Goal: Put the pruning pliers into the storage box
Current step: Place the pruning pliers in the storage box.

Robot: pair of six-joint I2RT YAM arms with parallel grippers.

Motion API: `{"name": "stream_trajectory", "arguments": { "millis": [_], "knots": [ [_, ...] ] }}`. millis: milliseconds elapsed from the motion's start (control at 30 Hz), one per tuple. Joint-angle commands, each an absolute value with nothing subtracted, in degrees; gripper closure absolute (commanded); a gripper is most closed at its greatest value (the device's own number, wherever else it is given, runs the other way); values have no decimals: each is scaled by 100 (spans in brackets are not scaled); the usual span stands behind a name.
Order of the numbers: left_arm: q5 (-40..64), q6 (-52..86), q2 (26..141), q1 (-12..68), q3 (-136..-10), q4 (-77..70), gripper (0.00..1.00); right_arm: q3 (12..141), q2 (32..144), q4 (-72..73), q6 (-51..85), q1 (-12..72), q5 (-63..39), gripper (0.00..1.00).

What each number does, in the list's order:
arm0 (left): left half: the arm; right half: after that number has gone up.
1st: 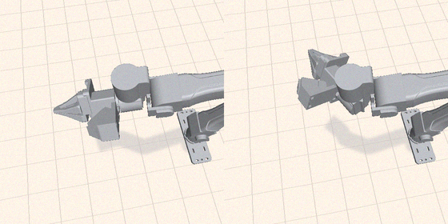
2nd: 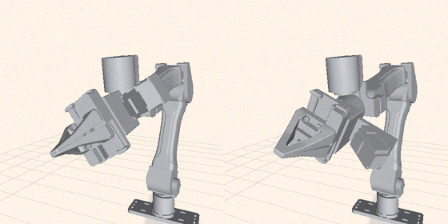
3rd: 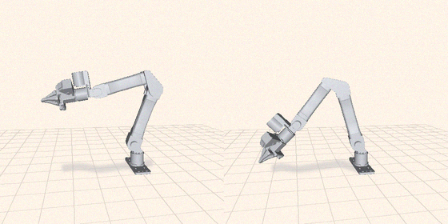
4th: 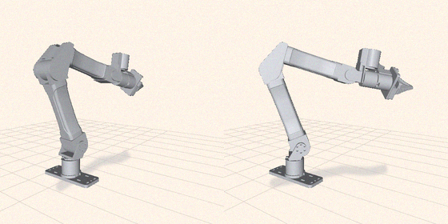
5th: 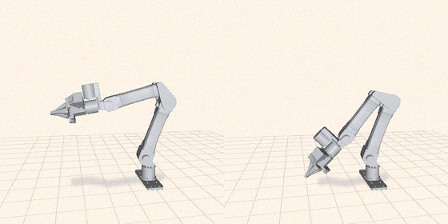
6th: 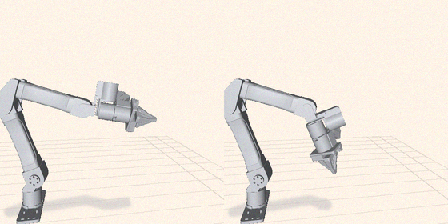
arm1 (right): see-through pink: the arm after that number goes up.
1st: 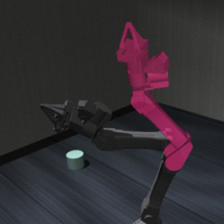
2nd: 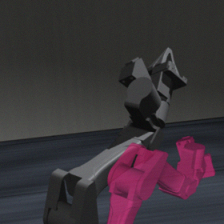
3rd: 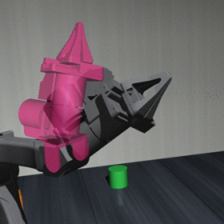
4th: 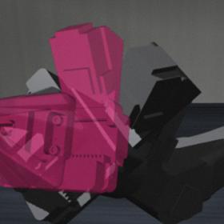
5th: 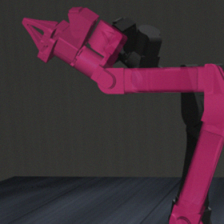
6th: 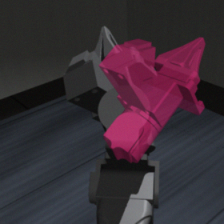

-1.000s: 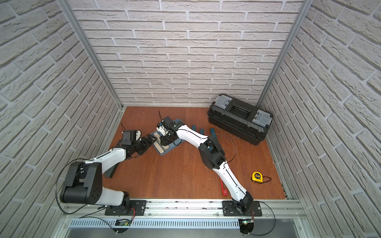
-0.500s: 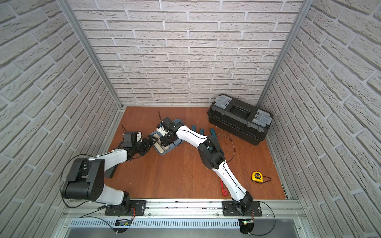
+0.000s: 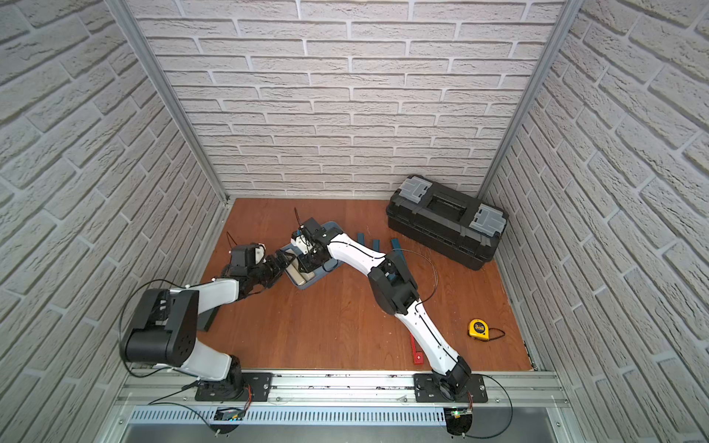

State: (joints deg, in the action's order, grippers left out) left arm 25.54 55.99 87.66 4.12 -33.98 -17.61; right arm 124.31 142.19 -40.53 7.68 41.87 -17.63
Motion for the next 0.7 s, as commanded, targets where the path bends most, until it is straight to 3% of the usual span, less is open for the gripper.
{"name": "stream_trajectory", "arguments": {
  "millis": [0,667],
  "knots": [
    [2690,5699,8866,382,-3309,-2317,2,12562,14091,-4008,625,4260,-1931,70],
    [2689,5737,8982,475,-3329,-2479,2,12511,13797,-4109,531,4315,-2014,62]
  ]
}}
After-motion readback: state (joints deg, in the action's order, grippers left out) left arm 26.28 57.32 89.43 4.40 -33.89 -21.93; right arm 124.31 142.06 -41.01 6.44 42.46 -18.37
